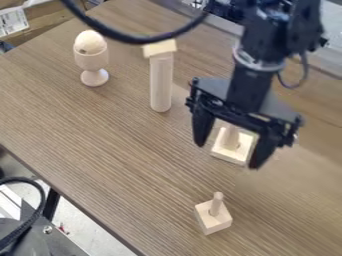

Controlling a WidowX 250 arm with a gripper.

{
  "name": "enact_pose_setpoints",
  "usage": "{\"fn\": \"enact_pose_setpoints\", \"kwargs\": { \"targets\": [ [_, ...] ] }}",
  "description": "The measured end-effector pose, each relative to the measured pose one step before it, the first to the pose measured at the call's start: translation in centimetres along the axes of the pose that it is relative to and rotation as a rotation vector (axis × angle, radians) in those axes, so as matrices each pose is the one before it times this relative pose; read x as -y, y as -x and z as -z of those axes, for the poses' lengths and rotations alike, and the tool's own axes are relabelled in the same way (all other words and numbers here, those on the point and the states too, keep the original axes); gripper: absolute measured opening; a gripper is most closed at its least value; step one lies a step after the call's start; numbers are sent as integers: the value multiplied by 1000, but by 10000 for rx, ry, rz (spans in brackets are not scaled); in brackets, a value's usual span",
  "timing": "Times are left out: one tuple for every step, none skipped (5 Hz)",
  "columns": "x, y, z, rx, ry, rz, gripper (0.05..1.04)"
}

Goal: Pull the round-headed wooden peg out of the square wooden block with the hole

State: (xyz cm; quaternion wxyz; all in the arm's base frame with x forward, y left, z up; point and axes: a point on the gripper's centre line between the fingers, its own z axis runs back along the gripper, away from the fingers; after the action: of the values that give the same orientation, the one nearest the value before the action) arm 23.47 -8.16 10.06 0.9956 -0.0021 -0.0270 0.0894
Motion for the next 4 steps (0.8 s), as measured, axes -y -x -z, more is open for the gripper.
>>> {"fn": "enact_pose_setpoints", "kwargs": {
  "targets": [
    [-492, -1577, -248, 371, 396, -88, 997],
    [-67, -1018, 7, 382, 461, -15, 997],
    [88, -564, 1268, -42, 112, 47, 997],
    [332, -1139, 768, 115, -38, 48, 997]
  ]
}}
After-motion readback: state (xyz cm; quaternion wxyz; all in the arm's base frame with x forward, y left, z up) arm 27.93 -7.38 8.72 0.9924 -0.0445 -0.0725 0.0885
